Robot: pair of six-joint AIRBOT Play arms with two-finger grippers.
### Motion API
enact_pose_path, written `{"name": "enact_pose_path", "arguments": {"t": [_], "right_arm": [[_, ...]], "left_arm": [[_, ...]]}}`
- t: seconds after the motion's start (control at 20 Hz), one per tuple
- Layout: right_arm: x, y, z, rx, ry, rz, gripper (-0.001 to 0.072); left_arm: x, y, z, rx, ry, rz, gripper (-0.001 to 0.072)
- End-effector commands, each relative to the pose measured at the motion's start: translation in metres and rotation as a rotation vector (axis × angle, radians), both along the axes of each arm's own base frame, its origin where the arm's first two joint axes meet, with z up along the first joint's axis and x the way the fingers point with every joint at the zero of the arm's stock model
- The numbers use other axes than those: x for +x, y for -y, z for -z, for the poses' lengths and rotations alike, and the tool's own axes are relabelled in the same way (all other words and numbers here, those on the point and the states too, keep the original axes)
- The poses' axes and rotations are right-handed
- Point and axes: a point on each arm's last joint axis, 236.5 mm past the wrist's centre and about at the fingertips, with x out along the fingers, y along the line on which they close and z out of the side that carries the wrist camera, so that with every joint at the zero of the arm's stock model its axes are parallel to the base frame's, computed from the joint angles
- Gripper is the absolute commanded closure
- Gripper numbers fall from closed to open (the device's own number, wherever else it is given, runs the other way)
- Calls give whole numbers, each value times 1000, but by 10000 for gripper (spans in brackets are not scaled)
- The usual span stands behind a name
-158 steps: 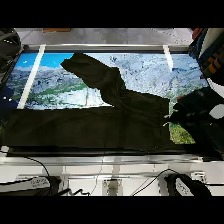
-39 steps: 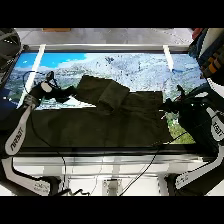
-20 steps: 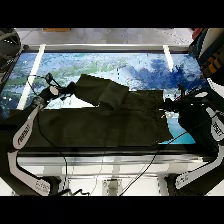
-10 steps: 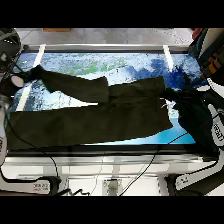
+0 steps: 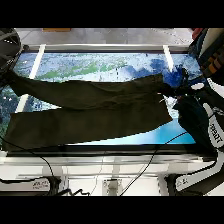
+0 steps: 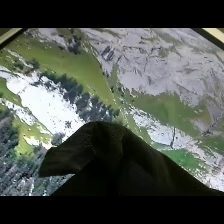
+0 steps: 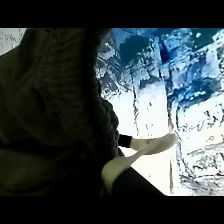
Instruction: Fold the clothes and pants, and hang the long-sleeved shirts on hangers.
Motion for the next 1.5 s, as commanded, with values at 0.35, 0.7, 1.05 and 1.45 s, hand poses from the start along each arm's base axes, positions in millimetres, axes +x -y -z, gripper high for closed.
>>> {"name": "enact_pose_path", "arguments": {"t": [0.35,0.7,1.05,1.45], "right_arm": [[4,0,0,-14,7,17,673],[-7,16,16,-82,-67,41,673],[-30,36,36,-120,-231,156,673],[-93,38,22,-162,-217,215,673]], "left_arm": [[-146,-40,173,-99,-844,-49,689],[-96,-59,154,-2,-628,-39,689],[-45,-59,126,70,-408,-32,690],[-88,-54,166,-27,-616,-55,690]]}}
